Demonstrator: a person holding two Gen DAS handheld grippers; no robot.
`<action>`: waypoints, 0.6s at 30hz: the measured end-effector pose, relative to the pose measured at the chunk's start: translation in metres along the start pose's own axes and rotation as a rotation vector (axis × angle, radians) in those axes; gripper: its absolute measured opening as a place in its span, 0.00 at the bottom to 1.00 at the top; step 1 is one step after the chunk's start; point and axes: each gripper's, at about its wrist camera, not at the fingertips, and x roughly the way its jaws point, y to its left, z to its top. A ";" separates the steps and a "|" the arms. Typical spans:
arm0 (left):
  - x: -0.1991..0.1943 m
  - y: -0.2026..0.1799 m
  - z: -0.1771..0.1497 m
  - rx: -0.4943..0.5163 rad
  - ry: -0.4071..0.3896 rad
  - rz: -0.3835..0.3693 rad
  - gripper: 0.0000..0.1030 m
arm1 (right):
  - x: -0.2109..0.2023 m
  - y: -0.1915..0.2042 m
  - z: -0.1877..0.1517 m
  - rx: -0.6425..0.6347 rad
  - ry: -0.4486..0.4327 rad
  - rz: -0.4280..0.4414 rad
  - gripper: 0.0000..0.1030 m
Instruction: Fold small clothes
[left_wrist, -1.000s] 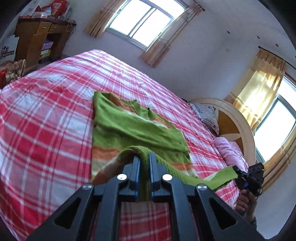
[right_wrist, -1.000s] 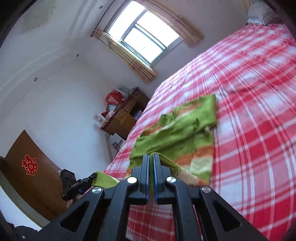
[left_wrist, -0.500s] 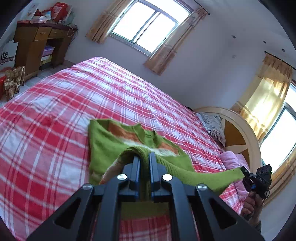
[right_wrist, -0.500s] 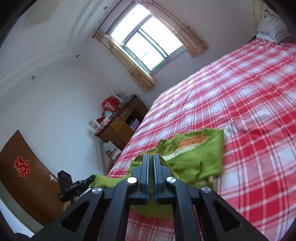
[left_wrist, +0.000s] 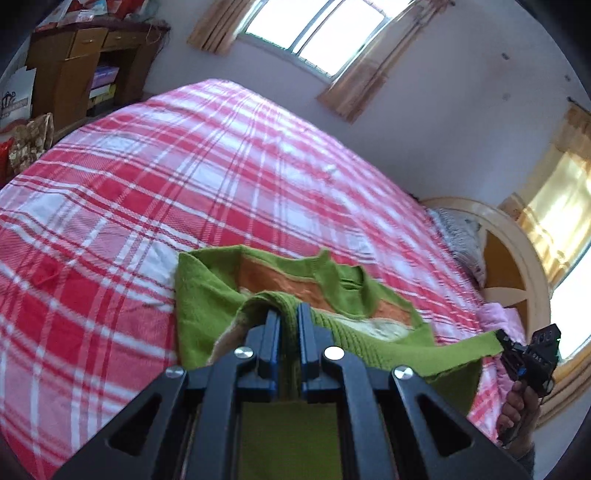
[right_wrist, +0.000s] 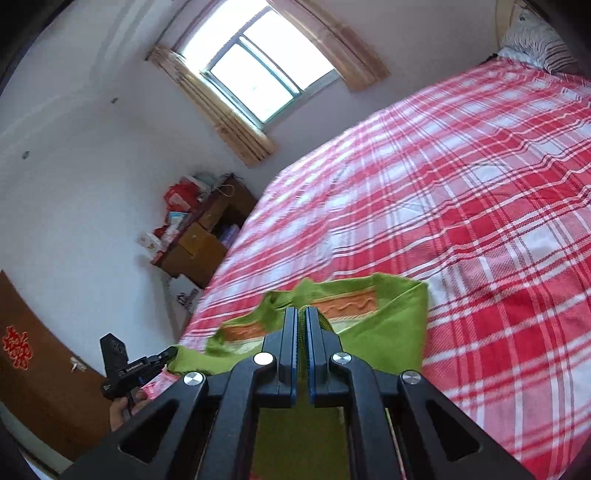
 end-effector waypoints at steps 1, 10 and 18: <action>0.008 0.002 0.002 -0.002 0.008 0.010 0.08 | 0.011 -0.008 0.004 0.010 0.007 -0.016 0.03; 0.025 0.013 0.001 0.002 0.044 0.139 0.44 | 0.072 -0.057 0.007 -0.050 -0.019 -0.245 0.65; 0.004 0.017 -0.022 0.132 -0.010 0.234 0.65 | 0.056 -0.068 -0.032 -0.070 -0.042 -0.221 0.65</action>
